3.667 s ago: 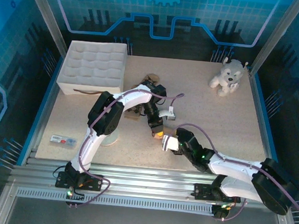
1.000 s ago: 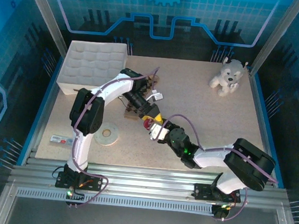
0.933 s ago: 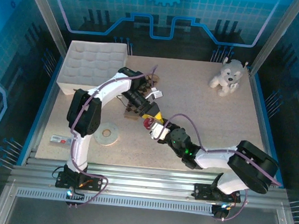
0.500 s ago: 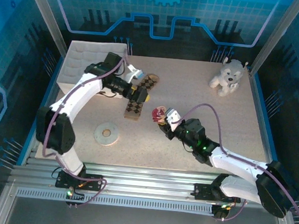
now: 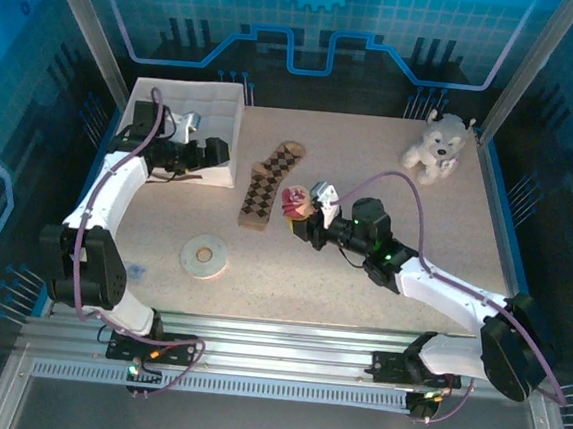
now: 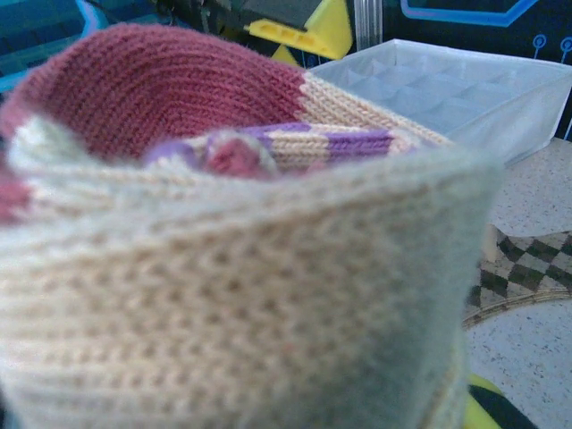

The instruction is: Roll the socks

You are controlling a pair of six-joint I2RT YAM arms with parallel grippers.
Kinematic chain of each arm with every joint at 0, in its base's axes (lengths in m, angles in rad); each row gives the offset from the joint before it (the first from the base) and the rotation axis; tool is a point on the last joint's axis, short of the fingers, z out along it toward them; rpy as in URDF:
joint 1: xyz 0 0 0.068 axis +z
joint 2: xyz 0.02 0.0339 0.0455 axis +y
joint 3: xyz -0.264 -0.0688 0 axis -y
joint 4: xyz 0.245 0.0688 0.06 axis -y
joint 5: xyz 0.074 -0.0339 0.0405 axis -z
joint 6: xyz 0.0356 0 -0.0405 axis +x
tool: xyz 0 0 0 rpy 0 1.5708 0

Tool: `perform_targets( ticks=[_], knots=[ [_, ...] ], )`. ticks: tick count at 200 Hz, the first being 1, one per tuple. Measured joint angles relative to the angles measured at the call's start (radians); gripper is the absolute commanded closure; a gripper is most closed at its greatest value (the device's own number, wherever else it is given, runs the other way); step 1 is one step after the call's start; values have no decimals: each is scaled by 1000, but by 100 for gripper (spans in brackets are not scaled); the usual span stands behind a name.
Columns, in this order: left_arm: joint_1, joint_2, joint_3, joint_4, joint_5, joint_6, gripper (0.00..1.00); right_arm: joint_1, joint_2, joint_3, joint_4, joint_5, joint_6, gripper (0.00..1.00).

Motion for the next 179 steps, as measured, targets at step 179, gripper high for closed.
perform_targets(
  ticks=[179],
  knots=[
    [-34,298,285,-14,-107,191,14,-13,612,599,-31,36,33,97]
  ],
)
